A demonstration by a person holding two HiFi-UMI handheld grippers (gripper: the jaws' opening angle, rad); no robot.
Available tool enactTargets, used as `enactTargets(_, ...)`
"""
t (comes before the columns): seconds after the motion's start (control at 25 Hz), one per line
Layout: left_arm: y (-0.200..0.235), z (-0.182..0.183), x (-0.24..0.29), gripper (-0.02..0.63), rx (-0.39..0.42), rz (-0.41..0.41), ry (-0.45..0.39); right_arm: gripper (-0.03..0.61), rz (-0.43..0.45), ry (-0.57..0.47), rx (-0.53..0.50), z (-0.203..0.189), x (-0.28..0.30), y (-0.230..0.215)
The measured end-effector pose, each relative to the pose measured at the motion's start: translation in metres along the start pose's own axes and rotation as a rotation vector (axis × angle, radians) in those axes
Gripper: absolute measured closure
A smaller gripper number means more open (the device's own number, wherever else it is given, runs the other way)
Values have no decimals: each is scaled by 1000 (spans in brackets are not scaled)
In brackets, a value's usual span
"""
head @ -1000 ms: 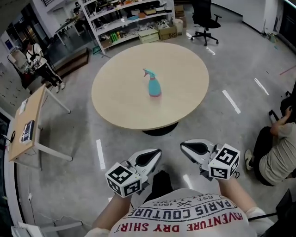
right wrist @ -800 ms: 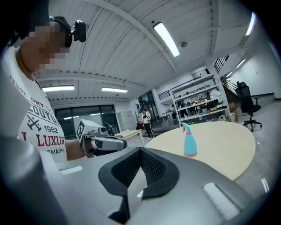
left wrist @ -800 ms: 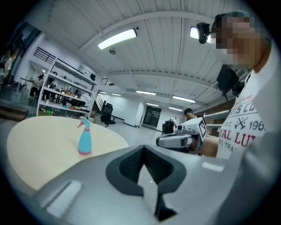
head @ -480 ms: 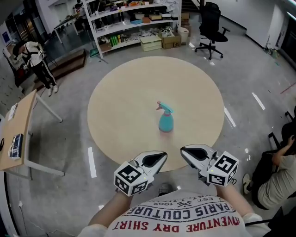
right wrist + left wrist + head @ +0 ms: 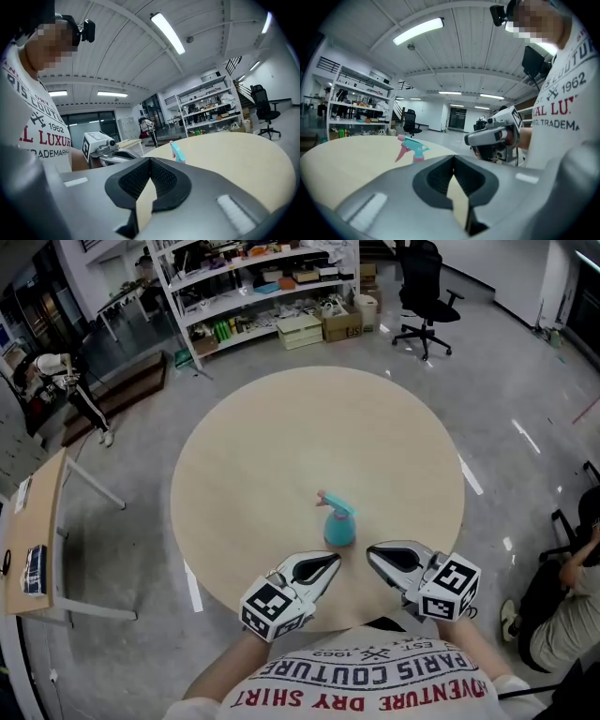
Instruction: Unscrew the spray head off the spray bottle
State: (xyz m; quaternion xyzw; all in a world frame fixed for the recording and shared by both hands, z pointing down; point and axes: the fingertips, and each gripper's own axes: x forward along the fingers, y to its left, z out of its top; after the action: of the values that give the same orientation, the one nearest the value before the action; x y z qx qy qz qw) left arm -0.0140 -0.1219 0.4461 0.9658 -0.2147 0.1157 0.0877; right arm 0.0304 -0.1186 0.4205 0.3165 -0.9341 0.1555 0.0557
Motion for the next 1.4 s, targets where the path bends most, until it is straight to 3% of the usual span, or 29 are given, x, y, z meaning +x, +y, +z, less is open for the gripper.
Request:
enactTargets(0.04,8,-4,4,614,-1,9,5,578,-3,-2,-1,2,2,-6)
enactTargets(0.08,16,-10,8,575,-4,14,18,578,-7,-2,2,3,4,-13)
enactTargets(0.16,32,-26,19,381,-8,25,52,577,-11,0,13,3,8,-24)
enactTargets(0.28,53,-50,38,315,-9,31,98,577,-12,20,23,-1,12,-40)
enactTargets(0.4,72,-71,60,201,1,36,143,577,-12,37,41,-5,11,-55)
enactTargets(0.64,90,-93,90,196,31,16,215,578,-10,63,69,-13,13,-76)
enactTargets(0.68,91,-98,92,206,44,16,234,578,-6,67,69,-13,15,-76)
enactTargets(0.76,92,-103,94,290,70,17,256,577,6,71,68,-14,18,-76)
enactTargets(0.84,91,-104,96,292,75,14,255,577,19,74,63,-15,18,-76)
enactTargets(1.08,91,-103,95,296,77,41,267,575,-4,80,-26,-22,27,-74)
enactTargets(1.16,92,-102,95,296,64,69,277,413,-23,84,-69,-25,35,-74)
enactTargets(1.4,85,-102,98,296,35,138,281,386,-62,81,-152,-29,69,-78)
